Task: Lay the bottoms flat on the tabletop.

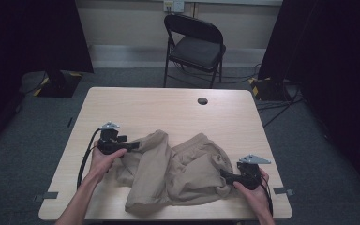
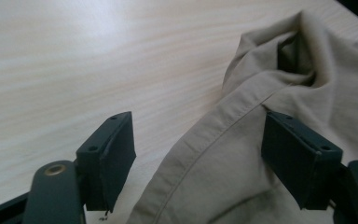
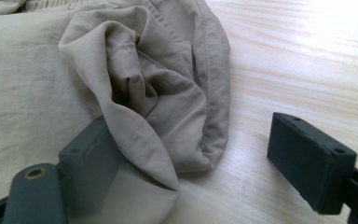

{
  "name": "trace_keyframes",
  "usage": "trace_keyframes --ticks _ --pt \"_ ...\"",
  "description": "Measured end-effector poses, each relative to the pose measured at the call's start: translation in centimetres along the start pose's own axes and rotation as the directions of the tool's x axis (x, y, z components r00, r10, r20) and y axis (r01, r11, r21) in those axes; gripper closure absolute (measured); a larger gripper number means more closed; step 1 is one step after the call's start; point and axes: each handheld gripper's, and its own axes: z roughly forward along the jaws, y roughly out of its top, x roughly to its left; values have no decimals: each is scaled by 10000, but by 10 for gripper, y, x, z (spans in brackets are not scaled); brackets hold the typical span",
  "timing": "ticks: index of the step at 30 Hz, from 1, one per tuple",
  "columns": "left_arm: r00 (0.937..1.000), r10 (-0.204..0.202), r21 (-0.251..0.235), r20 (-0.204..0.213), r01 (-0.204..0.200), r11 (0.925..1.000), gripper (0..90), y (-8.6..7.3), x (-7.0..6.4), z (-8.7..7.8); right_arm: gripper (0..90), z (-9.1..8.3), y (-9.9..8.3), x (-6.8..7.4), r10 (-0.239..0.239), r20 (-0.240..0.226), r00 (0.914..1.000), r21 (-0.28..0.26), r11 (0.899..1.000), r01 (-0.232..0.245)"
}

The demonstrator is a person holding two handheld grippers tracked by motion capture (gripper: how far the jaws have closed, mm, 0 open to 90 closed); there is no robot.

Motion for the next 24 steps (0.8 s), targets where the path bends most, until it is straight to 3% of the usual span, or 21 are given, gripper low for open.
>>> trace_keyframes --ticks 6,11,12,16,19,22,24 --pt "9996 175 265 236 -181 9995 231 -3 -7 13 174 1 0 -1 -5 -1 10000 -10 10000 5" --pt "9938 1003 826 487 -1040 9911 231 -5 -19 21 173 1 0 -1 -2 -59 10000 -22 10000 2" --pt "9924 990 835 725 -1050 9910 231 -6 -21 22 172 1 0 -2 -5 -65 10000 -20 10000 5" --pt "9919 924 845 871 -998 9914 247 -7 -23 24 172 2 0 -1 -52 5 10000 -20 10000 52" --pt "9857 1155 927 1225 -1272 9875 391 -8 -25 25 171 2 0 -1 -54 -3 10000 -31 10000 54" --pt "9816 978 891 1638 -1134 9895 561 -8 -25 24 171 2 0 0 -83 42 10000 -25 10000 83" --pt "9810 1152 828 1561 -1292 9882 669 -8 -27 23 171 3 0 0 -87 40 10000 -31 10000 88"
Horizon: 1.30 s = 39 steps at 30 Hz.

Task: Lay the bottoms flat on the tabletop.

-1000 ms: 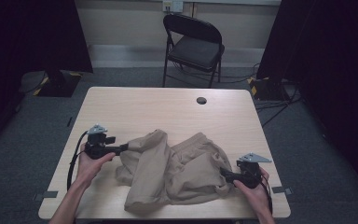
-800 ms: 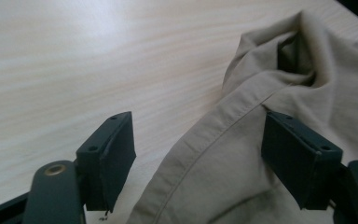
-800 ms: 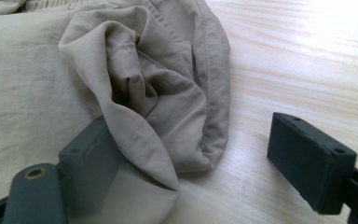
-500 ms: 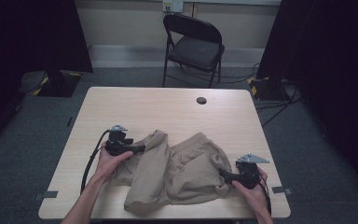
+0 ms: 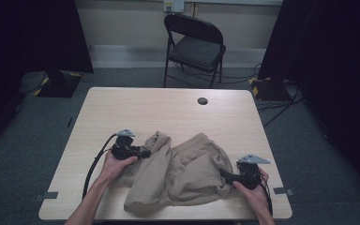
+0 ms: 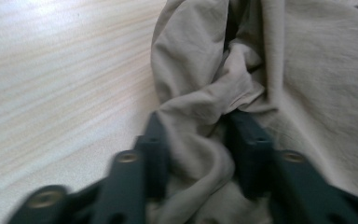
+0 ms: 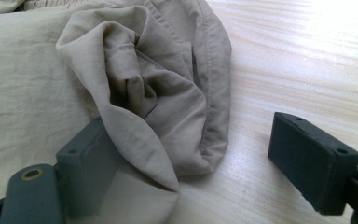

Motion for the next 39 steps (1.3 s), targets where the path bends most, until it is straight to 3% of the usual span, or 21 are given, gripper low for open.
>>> trace_keyframes --ticks 2,5,18,22,26,30,33,35,39 --pt "9999 35 -104 108 -34 9999 749 2 -3 -3 171 0 0 0 0 0 10000 -4 10000 0" --pt "9994 -18 -343 338 29 9994 791 3 -7 -8 171 0 0 0 -8 5 10000 -8 10000 8" --pt "9960 450 -1497 775 -330 9882 805 11 -37 -45 171 0 0 1 21 64 10000 -14 10000 -21" --pt "9947 552 -1932 867 -376 9804 806 6 -48 -57 172 0 0 2 38 98 9999 0 10000 -38" --pt "9945 684 -2019 795 -511 9781 807 -4 -61 -68 172 0 -1 2 29 100 9999 4 10000 -29" --pt "9898 738 -2188 1221 -457 9747 807 -18 -78 -77 172 0 -1 2 9 86 10000 2 10000 -9" --pt "9823 1252 -1775 1390 -997 9791 808 -30 -95 -76 172 0 -1 1 -2 84 10000 1 10000 2" --pt "9754 1166 -1586 1872 -871 9835 808 -39 -101 -71 173 0 -1 2 3 73 10000 5 10000 -3" --pt "9782 961 -658 1843 -853 9942 808 -58 -100 -56 172 -1 -1 2 -22 93 10000 14 10000 21"
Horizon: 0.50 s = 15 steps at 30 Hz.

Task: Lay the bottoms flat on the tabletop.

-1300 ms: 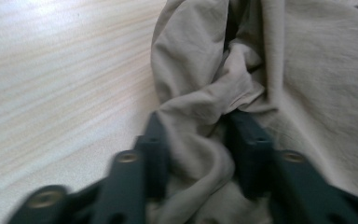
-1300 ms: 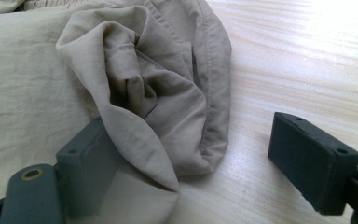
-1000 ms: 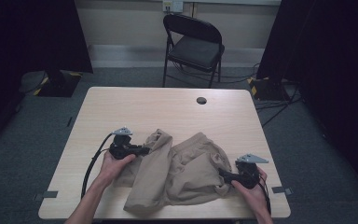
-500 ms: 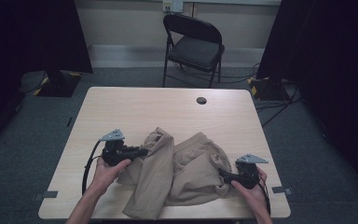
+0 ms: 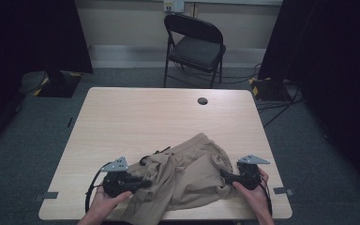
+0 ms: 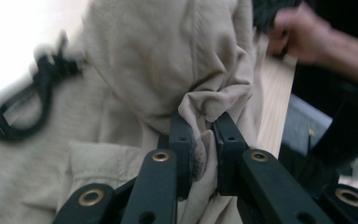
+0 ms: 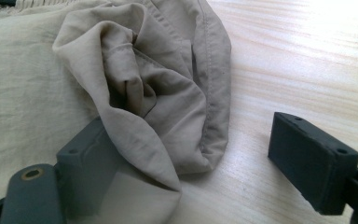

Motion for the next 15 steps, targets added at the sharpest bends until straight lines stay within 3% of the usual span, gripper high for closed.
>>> trace_keyframes --ticks 2,4,8,15 --pt "9997 -201 584 -141 209 9981 808 -10 5 9 172 0 0 0 2 -2 10000 2 10000 -2" --pt "9987 -355 811 -375 384 9960 809 -16 8 15 173 0 0 0 -11 -5 10000 2 10000 11" --pt "9943 146 1156 -1054 -23 9933 809 -15 12 17 174 0 0 0 -11 -5 10000 33 10000 11" --pt "9865 -448 751 -1577 572 9955 809 -15 37 6 178 -3 0 11 -170 -305 9994 324 9993 180"
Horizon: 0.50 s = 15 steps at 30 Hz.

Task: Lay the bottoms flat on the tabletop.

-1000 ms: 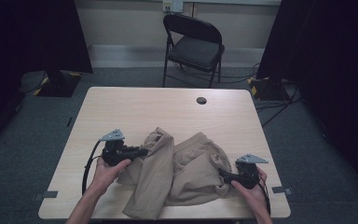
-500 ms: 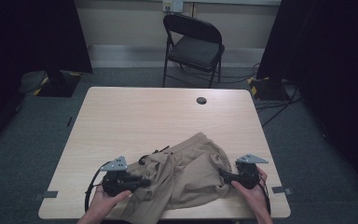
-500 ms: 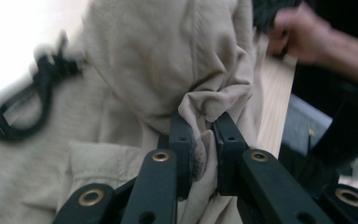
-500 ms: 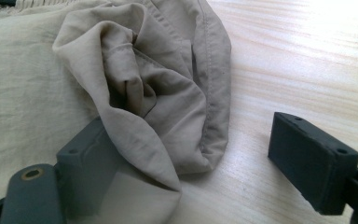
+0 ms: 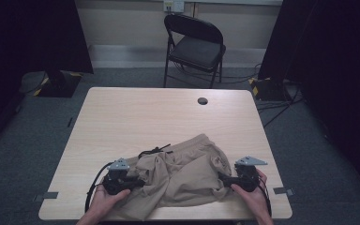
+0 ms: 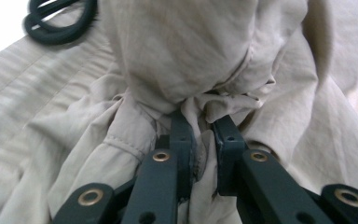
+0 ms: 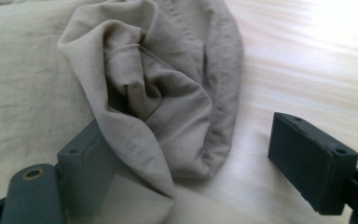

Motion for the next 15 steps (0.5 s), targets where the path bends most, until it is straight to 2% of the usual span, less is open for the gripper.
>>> trace_keyframes --ticks 3,5,6,8,11,12,15 --pt "9987 -513 -240 -39 511 9984 800 -1 13 -6 185 -3 2 9 -219 -295 9993 69 9997 221" --pt "9983 -571 -340 -90 568 9978 779 -1 17 -12 178 -6 7 15 -357 -526 9980 -8 9994 357" --pt "9982 -601 -410 20 602 9973 765 -1 17 -15 171 -7 10 17 -440 -577 9974 -39 9990 439" --pt "9989 -471 -593 -31 468 9971 706 0 16 -26 163 -11 16 20 -508 -805 9955 -205 9986 493" --pt "9988 -464 -956 131 474 9943 594 4 13 -40 159 -15 29 23 -602 -924 9939 -493 9972 558" --pt "9988 -464 -1182 144 478 9918 592 6 12 -45 159 -15 32 24 -591 -947 9937 -576 9969 538" --pt "9989 -431 -1717 175 455 9841 508 13 13 -62 164 -14 45 25 -562 -1018 9932 -805 9956 481"
